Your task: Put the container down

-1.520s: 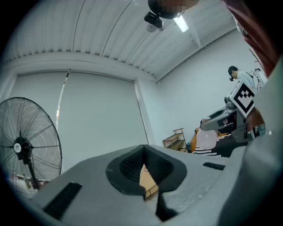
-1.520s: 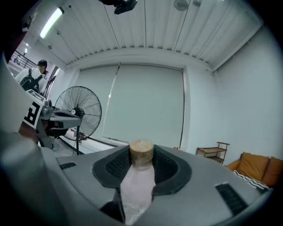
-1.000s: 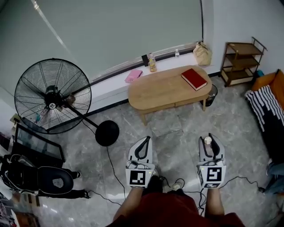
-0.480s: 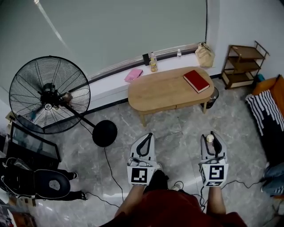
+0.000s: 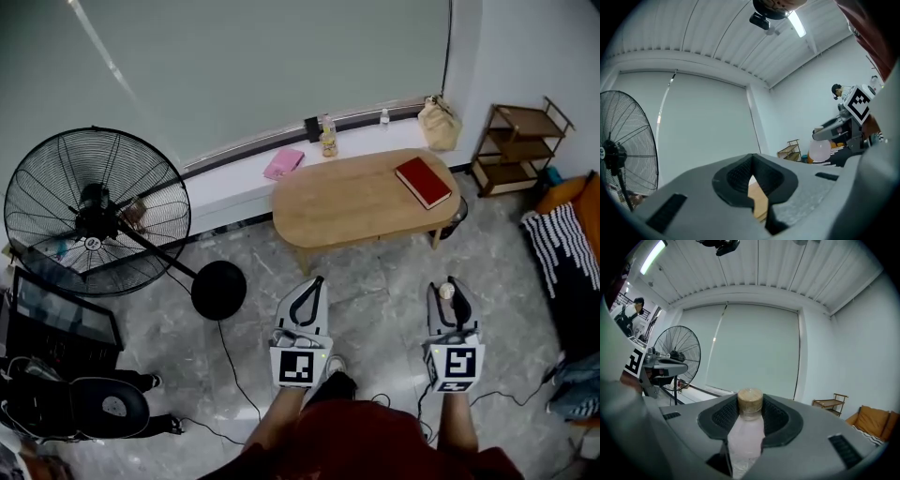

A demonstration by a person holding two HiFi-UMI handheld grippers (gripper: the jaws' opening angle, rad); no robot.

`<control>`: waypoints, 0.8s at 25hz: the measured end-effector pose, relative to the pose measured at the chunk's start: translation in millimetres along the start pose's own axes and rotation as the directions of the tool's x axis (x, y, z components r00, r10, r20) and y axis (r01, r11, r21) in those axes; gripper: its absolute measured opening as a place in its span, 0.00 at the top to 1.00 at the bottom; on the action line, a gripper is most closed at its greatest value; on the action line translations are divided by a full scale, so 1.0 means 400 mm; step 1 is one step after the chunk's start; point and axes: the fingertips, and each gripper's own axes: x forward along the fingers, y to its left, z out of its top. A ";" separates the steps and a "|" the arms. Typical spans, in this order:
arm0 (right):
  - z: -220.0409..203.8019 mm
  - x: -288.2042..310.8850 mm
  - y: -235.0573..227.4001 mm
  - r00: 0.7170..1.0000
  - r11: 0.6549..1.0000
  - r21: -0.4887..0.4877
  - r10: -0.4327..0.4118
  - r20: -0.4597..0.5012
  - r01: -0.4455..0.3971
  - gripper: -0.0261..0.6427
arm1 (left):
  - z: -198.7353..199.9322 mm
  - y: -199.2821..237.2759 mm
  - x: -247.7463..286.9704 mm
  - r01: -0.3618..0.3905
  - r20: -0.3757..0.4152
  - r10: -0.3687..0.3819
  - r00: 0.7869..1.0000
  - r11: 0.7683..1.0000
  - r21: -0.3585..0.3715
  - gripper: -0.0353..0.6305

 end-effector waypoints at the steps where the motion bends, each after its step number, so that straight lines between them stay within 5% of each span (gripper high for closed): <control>1: 0.006 0.021 0.010 1.000 1.000 -0.001 0.001 0.003 -0.001 0.75 | -0.010 0.022 0.008 -0.001 -0.004 0.001 1.000 1.000 -0.003 0.94; 20: 0.081 0.311 0.184 1.000 1.000 -0.024 0.008 -0.013 -0.008 0.75 | -0.133 0.342 0.107 -0.033 -0.007 0.033 0.999 0.995 -0.093 0.94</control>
